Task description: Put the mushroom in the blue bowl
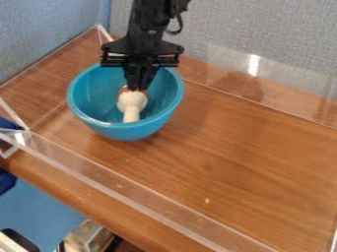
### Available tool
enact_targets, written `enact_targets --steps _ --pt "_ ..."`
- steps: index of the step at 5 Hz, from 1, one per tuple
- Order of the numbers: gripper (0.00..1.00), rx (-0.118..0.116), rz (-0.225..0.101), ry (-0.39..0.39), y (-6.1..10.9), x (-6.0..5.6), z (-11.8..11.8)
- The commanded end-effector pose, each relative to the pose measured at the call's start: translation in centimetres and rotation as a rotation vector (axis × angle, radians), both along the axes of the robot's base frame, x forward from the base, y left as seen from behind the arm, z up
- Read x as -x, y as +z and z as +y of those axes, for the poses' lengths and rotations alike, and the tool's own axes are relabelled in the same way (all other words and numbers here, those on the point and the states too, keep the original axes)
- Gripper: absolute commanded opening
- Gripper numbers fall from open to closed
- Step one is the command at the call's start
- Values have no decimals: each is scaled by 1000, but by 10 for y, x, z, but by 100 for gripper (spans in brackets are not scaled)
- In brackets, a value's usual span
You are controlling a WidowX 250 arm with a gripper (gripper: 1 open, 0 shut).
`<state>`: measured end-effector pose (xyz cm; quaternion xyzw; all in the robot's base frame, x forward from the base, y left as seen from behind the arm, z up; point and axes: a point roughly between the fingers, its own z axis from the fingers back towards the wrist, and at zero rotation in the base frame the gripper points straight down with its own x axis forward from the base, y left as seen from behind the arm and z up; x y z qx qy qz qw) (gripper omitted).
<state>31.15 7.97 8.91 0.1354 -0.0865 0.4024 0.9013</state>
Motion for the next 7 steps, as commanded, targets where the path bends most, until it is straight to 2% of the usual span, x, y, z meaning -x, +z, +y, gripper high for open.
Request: enact_targets --steps 1,2,4,7 --pt "100 -13 -55 -31 22 -5 -6" --pt "100 -12 -40 -48 26 -7 -11" --pt "100 -4 -19 16 27 -10 -13" --pt "100 -6 23 -38 33 0 -21"
